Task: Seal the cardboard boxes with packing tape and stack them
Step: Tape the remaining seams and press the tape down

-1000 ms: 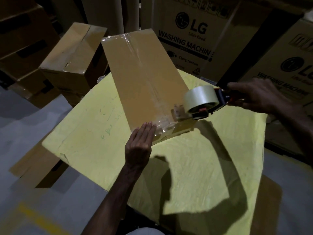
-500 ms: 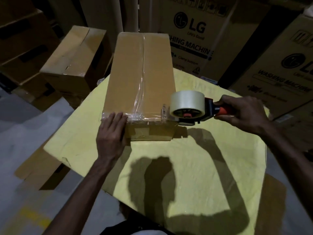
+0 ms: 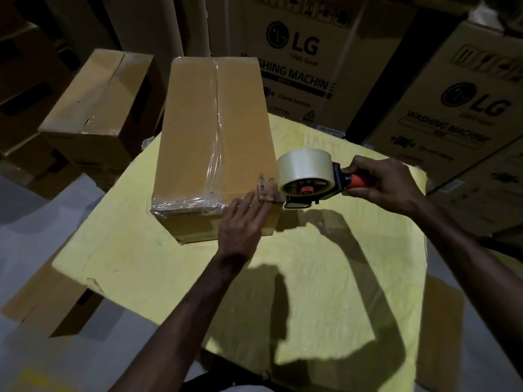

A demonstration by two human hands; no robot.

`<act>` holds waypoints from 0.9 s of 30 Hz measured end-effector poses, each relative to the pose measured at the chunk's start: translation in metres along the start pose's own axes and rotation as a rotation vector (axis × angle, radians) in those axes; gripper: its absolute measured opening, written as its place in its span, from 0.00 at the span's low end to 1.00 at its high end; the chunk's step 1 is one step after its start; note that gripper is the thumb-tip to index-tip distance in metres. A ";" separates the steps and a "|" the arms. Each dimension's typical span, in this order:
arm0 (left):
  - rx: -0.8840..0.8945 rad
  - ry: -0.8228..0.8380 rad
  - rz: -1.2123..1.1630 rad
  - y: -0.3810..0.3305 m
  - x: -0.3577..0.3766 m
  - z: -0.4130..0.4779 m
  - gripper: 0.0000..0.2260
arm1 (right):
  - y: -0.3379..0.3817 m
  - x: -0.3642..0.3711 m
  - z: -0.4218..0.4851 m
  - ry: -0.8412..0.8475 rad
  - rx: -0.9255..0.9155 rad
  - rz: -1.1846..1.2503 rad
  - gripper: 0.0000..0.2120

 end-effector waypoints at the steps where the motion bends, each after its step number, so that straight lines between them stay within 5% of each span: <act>1: 0.020 0.000 0.005 0.001 0.000 -0.003 0.27 | -0.004 0.001 -0.002 -0.002 0.019 0.028 0.20; 13: 0.096 0.027 0.003 0.008 0.003 -0.010 0.30 | -0.054 0.024 -0.034 -0.030 0.172 0.050 0.21; 17: -0.068 0.001 -0.009 0.002 0.002 -0.007 0.25 | -0.034 0.043 -0.028 -0.007 0.067 -0.062 0.19; 27: -0.234 0.047 0.044 -0.008 0.018 -0.009 0.40 | -0.024 0.072 -0.006 0.161 -0.179 -0.303 0.07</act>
Point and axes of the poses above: each hand's wrist, its own z-axis towards the middle knuckle, its own x-axis out of the palm, y = z × x, the point moved 9 cm from there along z, towards the middle knuckle, and after that the axes turned 9 degrees about -y, right-handed, at the moved point
